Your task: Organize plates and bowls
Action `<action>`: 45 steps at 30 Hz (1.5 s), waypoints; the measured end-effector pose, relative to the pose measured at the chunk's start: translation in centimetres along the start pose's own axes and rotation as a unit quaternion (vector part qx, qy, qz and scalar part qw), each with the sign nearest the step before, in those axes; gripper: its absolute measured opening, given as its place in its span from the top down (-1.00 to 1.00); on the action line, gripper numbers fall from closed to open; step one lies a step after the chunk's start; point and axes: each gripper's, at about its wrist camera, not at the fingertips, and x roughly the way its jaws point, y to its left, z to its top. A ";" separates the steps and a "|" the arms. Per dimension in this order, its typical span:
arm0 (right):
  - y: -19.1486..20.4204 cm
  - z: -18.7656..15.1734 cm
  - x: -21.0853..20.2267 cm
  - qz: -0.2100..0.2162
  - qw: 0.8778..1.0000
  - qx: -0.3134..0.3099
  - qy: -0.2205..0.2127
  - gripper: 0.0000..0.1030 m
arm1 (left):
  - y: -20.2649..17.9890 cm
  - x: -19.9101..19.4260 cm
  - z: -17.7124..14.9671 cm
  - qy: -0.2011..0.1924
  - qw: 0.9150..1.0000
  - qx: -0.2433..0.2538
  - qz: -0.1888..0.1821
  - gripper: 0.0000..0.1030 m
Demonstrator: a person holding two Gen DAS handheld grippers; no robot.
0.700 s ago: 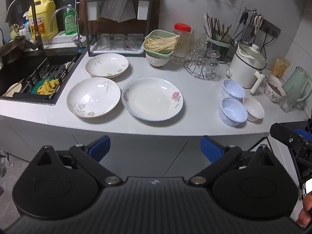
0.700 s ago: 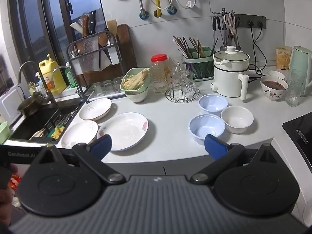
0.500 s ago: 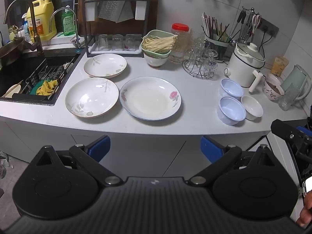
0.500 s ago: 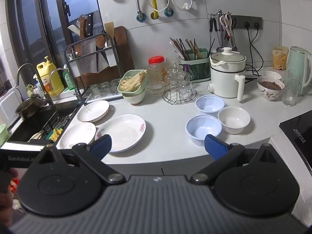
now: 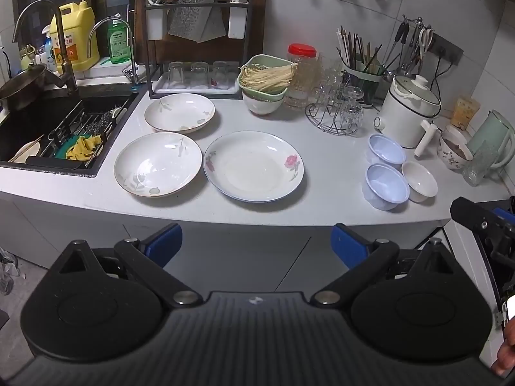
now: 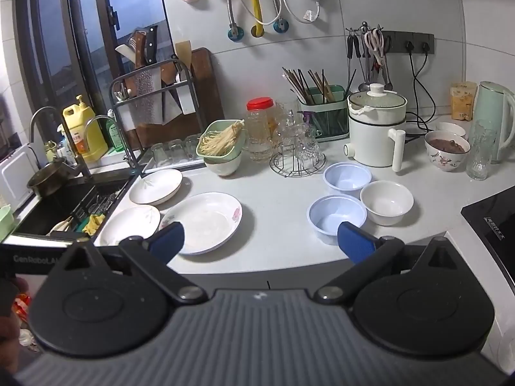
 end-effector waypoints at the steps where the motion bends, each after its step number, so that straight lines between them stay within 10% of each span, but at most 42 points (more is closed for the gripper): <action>1: 0.1 0.0 0.1 -0.001 1.000 -0.001 0.002 -1.00 | -0.1 0.0 -0.1 0.003 1.000 0.001 -0.001 -0.95; 45: -0.1 -0.6 -0.2 0.001 1.000 0.002 0.005 -1.00 | -0.6 0.1 -0.4 0.000 1.000 0.000 0.000 -0.95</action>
